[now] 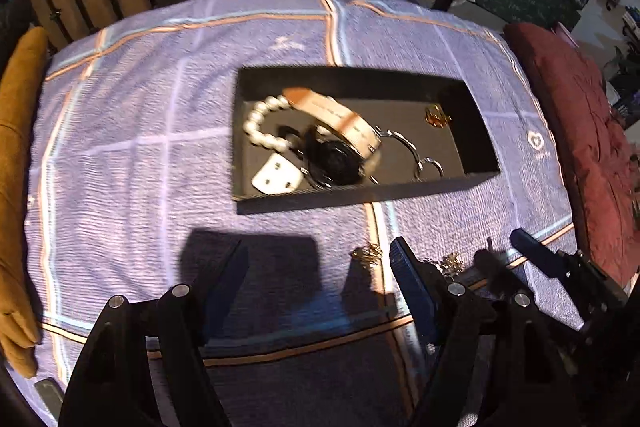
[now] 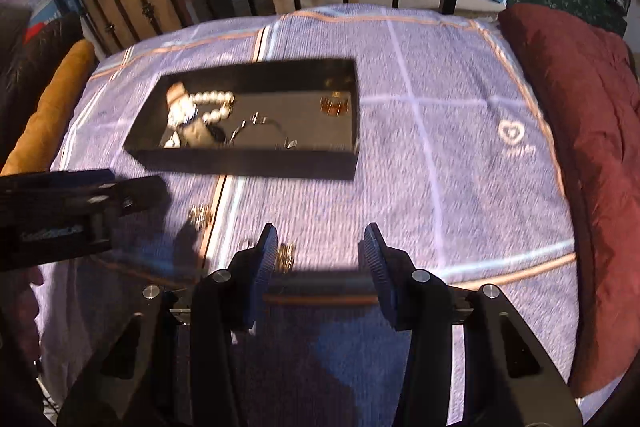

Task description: Organize jewelry

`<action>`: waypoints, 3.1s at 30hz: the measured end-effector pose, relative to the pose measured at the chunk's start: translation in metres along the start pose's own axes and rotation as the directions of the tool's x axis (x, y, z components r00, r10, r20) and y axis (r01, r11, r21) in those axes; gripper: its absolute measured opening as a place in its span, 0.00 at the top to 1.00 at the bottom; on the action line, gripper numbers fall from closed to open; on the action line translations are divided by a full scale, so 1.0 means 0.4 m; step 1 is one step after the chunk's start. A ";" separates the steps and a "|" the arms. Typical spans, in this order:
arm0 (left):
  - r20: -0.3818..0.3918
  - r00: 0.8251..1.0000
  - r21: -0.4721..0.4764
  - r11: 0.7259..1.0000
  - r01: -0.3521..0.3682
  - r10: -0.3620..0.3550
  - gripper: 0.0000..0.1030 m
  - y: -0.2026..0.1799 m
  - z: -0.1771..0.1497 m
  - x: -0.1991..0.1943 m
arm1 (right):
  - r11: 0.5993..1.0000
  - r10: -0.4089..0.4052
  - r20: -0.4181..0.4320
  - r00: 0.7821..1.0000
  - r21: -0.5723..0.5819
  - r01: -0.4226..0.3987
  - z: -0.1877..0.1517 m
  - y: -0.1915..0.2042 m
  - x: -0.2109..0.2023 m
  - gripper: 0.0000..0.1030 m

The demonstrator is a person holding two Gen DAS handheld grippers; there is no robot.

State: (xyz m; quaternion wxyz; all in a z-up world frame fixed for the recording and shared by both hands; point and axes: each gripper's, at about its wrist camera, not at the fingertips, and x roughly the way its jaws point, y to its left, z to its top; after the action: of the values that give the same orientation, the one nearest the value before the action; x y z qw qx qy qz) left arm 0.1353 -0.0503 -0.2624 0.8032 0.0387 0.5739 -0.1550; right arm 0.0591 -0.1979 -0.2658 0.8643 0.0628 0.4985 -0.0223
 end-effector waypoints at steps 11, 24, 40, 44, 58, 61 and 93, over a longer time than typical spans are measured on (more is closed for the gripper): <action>-0.066 0.988 0.054 0.989 -0.138 0.141 0.30 -0.021 -0.015 0.096 | 1.000 0.014 -0.029 0.999 -0.002 -0.014 -0.038 0.010 0.010 0.55; 0.000 0.999 -0.084 0.996 -0.042 0.042 0.31 0.066 -0.074 0.012 | 0.999 0.014 -0.037 0.999 -0.041 -0.015 -0.067 0.038 0.028 0.55; -0.037 0.995 -0.081 0.992 -0.097 0.094 0.96 0.102 -0.137 0.010 | 0.998 0.005 -0.032 0.999 -0.070 -0.007 -0.074 0.068 0.032 0.81; -0.031 0.999 -0.142 0.989 -0.042 0.038 0.99 0.148 -0.148 -0.020 | 0.999 0.016 -0.024 1.000 -0.044 -0.017 -0.072 0.049 0.012 0.81; 0.018 1.000 -0.013 1.000 -0.025 0.025 0.37 0.029 -0.064 0.024 | 0.999 0.018 -0.023 1.000 -0.029 -0.019 -0.068 0.036 0.011 0.81; 0.027 0.999 -0.020 1.000 -0.017 0.017 0.37 0.027 -0.060 0.029 | 1.000 0.017 -0.023 1.000 -0.023 -0.018 -0.069 0.034 0.011 0.81; 0.078 0.988 -0.066 0.990 -0.127 0.132 0.44 0.045 -0.046 0.079 | 1.000 0.027 -0.017 0.999 0.003 -0.027 -0.079 0.019 0.009 0.81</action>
State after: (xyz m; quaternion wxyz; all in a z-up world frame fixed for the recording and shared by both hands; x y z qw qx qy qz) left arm 0.1330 -0.0355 -0.3001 0.8354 0.0449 0.5410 -0.0862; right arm 0.0345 -0.1861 -0.2839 0.8602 0.0710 0.5048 -0.0108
